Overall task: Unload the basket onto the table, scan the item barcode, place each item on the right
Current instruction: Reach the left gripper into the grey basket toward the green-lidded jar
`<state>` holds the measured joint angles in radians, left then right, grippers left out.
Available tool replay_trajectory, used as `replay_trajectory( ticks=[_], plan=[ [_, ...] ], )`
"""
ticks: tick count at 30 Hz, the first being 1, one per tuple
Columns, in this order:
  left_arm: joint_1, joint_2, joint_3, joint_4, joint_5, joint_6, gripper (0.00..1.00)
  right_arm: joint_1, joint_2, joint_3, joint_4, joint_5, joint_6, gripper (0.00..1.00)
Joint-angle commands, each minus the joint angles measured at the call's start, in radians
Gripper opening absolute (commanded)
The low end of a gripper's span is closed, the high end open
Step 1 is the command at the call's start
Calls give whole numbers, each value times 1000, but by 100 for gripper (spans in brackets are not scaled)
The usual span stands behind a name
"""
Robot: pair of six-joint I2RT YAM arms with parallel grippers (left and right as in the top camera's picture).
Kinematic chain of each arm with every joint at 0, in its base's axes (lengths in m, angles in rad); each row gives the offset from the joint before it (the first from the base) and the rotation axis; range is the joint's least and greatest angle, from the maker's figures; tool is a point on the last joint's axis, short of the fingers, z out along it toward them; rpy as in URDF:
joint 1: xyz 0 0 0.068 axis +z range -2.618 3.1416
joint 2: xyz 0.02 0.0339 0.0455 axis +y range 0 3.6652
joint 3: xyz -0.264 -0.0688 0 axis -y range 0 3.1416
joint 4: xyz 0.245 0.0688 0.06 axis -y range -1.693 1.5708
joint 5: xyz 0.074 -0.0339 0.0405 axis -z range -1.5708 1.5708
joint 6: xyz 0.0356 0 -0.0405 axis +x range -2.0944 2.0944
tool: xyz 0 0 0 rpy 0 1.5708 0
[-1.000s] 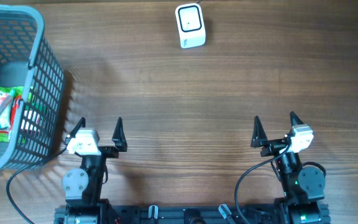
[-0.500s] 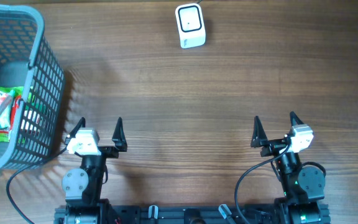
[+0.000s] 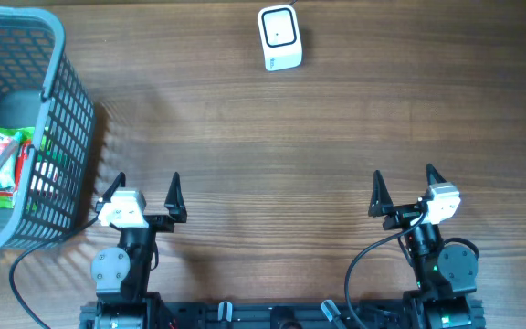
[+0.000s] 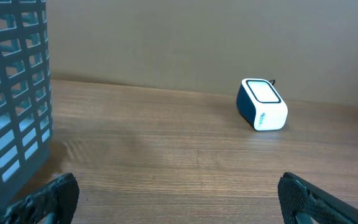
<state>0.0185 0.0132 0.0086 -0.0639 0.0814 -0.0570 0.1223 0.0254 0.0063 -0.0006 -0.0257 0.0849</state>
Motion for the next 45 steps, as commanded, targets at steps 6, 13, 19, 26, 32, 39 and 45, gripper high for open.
replay_trajectory(
  ticks=[6,13,19,26,32,39,45],
  plan=[
    [-4,-4,-3,-5,26,16,100,-5,5,-1,3,-5,-6,100],
    [-4,-4,-3,-5,26,16,100,-5,5,-1,3,-5,-6,100],
    [-4,-4,-3,-4,27,16,100,-5,5,-1,3,-5,-6,100],
    [-4,-4,1,99,88,8,100,-5,5,-1,3,-5,-6,99],
    [-4,26,245,-161,113,-139,100,-5,5,-1,3,-5,-6,100],
    [-4,325,856,-657,135,-156,100,-5,5,-1,3,-5,-6,100],
    [-4,765,1506,-1171,127,-23,100,-5,5,-1,3,-5,-6,100]
  ],
)
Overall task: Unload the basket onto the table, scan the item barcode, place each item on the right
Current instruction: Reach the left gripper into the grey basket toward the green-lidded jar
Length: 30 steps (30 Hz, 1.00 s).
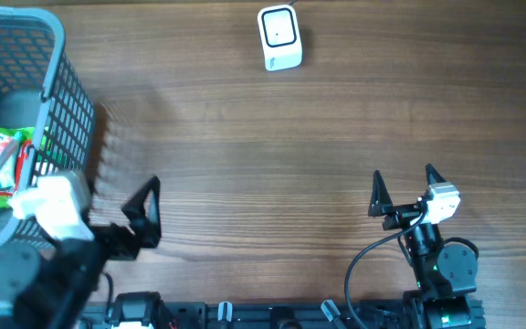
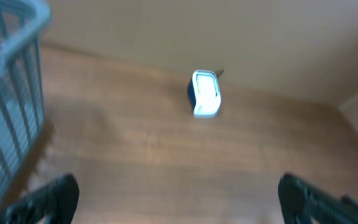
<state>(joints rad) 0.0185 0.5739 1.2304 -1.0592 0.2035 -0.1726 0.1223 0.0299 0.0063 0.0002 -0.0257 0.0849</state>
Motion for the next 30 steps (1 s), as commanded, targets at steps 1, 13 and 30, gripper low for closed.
replay_trajectory(
  ticks=[1,13,30],
  plan=[
    [-4,272,374,-253,5,116,100,-5,0,-1,2,-5,-6,100],
    [0,793,782,-410,-89,136,100,-5,0,-1,2,-5,-6,100],
    [609,994,782,-261,-359,115,100,-5,0,-1,2,-5,-6,100]
  ],
)
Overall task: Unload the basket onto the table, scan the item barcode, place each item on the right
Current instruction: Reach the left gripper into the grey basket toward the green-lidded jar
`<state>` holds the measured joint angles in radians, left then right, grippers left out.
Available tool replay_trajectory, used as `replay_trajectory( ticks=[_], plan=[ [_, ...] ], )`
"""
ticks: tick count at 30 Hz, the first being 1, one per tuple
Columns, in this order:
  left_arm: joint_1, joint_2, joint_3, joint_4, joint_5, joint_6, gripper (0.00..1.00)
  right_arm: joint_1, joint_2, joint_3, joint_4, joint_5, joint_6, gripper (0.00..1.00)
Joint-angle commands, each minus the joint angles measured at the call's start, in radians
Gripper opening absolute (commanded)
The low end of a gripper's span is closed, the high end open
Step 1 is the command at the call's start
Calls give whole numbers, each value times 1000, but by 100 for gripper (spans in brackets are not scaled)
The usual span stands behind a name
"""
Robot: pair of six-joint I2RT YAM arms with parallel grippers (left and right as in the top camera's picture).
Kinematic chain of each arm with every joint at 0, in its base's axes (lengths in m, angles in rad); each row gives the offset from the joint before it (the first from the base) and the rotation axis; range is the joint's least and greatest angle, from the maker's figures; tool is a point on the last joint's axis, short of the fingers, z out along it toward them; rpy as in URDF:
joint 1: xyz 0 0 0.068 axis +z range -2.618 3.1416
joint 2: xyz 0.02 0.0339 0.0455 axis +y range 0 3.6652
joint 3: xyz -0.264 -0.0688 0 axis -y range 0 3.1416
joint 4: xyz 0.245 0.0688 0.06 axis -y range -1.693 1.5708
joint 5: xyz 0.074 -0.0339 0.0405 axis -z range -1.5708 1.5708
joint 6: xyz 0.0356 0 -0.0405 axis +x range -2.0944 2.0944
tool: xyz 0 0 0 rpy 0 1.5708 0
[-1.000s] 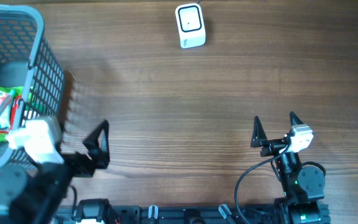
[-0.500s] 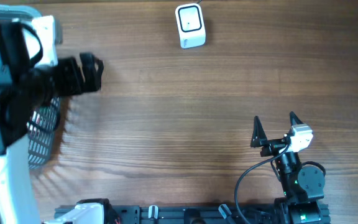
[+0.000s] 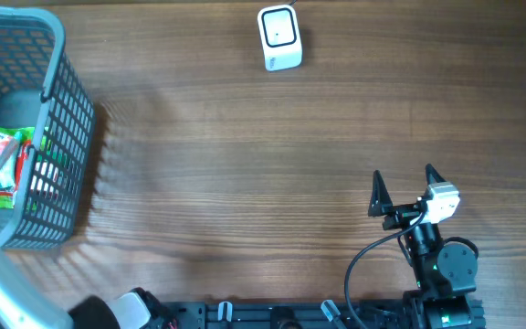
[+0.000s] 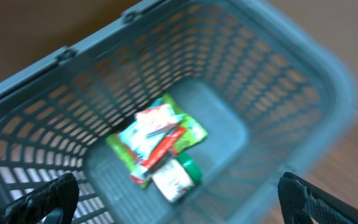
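The grey mesh basket (image 3: 57, 55) stands at the table's left edge and holds green, red and white packets. In the blurred left wrist view my left gripper (image 4: 179, 208) hangs open above the basket (image 4: 272, 81), looking down on the packets (image 4: 157, 134) and a white bottle with a green cap (image 4: 178, 179). Overhead, only a pale blur of the left arm shows at the lower left corner. The white barcode scanner (image 3: 279, 37) sits at the far edge. My right gripper (image 3: 402, 190) rests open near the front right.
Cables and the arm bases (image 3: 441, 265) run along the front edge. Bare wooden tabletop (image 3: 263, 155) lies between the basket and the scanner.
The left arm has swung left and risen, from beside the basket's front corner to above the basket. Its wrist camera now looks down into the basket instead of towards the scanner. The right arm is unchanged.
Both grippers first rested open at the front edge, the left one facing the scanner. Then the left arm was lifted and turned towards the basket, still open. Now it hovers open over the basket's contents, while the right gripper has kept its place throughout.
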<state>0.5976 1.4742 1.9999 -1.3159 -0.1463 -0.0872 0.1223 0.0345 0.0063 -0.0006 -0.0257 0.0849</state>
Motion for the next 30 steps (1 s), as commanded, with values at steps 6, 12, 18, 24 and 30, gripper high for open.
replay_trajectory(
  ticks=[6,12,18,24,30],
  plan=[
    [30,273,12,-21,0,140,100,-5,-5,-1,3,-5,-6,100],
    [30,347,11,-45,51,136,100,-5,-5,-1,3,-5,-6,100],
    [32,346,11,-45,51,136,100,-5,-5,-1,3,-5,-6,100],
    [35,346,11,51,85,136,100,-5,-5,-1,3,-5,-6,100],
    [39,351,8,-36,151,238,96,-5,-5,-1,3,-5,-6,100]
  ],
)
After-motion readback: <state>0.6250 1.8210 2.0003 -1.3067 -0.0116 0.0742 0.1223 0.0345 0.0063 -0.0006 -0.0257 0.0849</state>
